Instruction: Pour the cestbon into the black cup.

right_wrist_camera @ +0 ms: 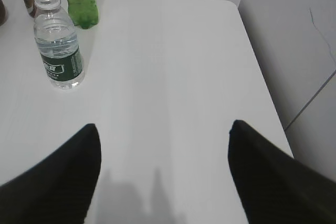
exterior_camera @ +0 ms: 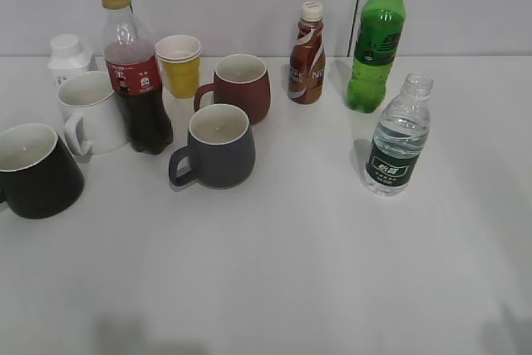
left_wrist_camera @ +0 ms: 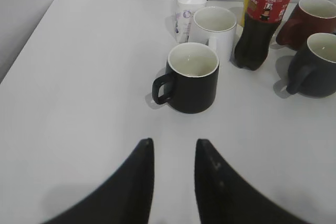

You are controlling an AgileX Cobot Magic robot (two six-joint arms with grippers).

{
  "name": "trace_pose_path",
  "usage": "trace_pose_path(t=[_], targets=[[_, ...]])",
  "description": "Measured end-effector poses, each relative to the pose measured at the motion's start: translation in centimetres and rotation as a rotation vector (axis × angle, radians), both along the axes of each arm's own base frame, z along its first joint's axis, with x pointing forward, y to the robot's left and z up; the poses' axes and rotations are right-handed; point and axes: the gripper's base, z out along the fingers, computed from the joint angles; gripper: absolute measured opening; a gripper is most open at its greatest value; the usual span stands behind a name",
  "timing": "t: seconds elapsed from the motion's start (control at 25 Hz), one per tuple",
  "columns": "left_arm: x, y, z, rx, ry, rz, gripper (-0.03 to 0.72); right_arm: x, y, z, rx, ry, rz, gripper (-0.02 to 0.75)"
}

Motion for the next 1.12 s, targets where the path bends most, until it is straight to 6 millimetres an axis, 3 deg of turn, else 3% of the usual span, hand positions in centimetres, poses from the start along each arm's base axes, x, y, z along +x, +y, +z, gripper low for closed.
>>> trace_pose_path(t=[1.12], targets=[[0.0, 0.0, 0.0, 0.0, 0.0, 0.0, 0.218, 0.0, 0.0, 0.0, 0.0, 0.0, 0.0, 0.582]])
